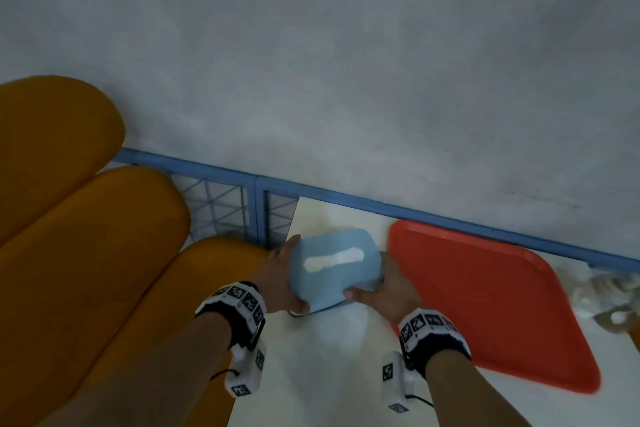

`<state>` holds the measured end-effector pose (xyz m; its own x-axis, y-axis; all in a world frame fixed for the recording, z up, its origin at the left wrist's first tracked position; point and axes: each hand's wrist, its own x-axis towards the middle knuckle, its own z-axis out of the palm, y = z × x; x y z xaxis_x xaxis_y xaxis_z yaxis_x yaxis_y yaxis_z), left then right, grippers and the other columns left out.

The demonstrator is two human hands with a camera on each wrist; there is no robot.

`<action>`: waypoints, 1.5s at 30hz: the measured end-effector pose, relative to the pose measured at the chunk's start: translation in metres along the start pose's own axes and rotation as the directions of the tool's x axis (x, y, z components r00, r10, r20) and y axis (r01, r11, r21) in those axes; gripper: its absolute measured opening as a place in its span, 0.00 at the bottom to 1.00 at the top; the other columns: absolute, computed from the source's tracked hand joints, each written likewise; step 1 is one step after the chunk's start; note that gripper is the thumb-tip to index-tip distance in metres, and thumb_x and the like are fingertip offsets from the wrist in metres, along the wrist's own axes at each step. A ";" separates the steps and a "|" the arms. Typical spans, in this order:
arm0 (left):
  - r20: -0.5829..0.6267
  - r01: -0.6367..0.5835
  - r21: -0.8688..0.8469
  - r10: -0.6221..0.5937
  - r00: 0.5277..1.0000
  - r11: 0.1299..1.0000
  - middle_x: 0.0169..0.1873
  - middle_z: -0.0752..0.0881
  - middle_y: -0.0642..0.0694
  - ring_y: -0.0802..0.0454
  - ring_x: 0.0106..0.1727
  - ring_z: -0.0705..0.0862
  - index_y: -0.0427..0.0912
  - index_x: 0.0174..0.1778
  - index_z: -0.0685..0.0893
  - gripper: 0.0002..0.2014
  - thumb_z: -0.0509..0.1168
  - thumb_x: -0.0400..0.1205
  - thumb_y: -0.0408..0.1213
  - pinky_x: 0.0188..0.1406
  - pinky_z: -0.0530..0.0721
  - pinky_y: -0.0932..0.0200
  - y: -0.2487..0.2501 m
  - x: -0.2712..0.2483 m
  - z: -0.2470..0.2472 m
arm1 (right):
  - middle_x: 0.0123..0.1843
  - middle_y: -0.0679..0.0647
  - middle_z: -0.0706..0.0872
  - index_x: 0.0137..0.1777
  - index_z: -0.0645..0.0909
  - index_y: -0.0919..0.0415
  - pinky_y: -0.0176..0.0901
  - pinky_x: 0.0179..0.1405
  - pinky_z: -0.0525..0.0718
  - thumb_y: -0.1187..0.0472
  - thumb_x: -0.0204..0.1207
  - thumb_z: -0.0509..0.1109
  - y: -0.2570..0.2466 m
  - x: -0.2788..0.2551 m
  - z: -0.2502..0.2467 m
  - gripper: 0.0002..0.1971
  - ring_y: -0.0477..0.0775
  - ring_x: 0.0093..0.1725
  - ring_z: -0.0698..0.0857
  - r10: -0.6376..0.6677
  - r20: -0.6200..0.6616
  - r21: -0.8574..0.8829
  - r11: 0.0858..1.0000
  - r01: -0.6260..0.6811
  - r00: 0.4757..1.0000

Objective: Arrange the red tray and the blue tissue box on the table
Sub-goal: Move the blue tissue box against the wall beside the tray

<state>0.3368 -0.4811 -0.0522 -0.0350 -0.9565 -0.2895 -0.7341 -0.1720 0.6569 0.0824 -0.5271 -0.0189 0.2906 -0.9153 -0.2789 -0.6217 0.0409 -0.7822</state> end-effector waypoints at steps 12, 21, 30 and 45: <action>-0.309 -0.226 0.275 0.308 0.900 0.934 0.83 0.61 0.42 0.41 0.85 0.54 0.55 0.81 0.62 0.29 0.65 0.86 0.42 0.80 0.70 0.38 0.016 -0.035 0.055 | 0.84 0.37 0.34 0.79 0.43 0.31 0.56 0.83 0.54 0.25 0.65 0.64 -0.002 0.039 -0.004 0.47 0.48 0.83 0.43 -0.171 0.247 -0.470 0.840 0.272 0.954; -0.240 -0.203 0.265 0.268 0.933 0.943 0.83 0.62 0.43 0.41 0.84 0.60 0.49 0.82 0.66 0.26 0.62 0.87 0.36 0.84 0.62 0.46 -0.001 0.032 -0.008 | 0.86 0.48 0.36 0.82 0.42 0.47 0.53 0.81 0.59 0.40 0.83 0.51 0.003 0.010 0.044 0.33 0.55 0.83 0.48 -0.144 -0.106 -0.446 0.891 0.082 0.984; -0.114 -0.195 0.371 0.253 0.961 0.908 0.83 0.64 0.38 0.44 0.85 0.59 0.37 0.83 0.62 0.25 0.57 0.88 0.29 0.84 0.57 0.52 0.007 0.088 -0.032 | 0.85 0.57 0.35 0.82 0.40 0.53 0.58 0.78 0.67 0.57 0.86 0.51 -0.004 0.081 0.013 0.30 0.63 0.83 0.52 -0.053 -0.016 -0.561 0.827 0.036 0.998; -0.271 0.076 0.310 0.011 0.963 0.948 0.64 0.82 0.40 0.39 0.60 0.84 0.41 0.68 0.80 0.18 0.62 0.86 0.45 0.59 0.86 0.41 0.029 0.087 -0.061 | 0.81 0.58 0.65 0.82 0.50 0.49 0.63 0.70 0.75 0.55 0.87 0.47 -0.010 0.082 -0.005 0.24 0.63 0.77 0.67 -0.098 -0.056 -0.555 0.830 0.051 0.994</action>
<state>0.3537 -0.5839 -0.0154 0.1417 -0.9864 -0.0831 -0.9085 -0.1630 0.3848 0.1088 -0.6044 -0.0315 0.3090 -0.9358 -0.1698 -0.9053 -0.2347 -0.3540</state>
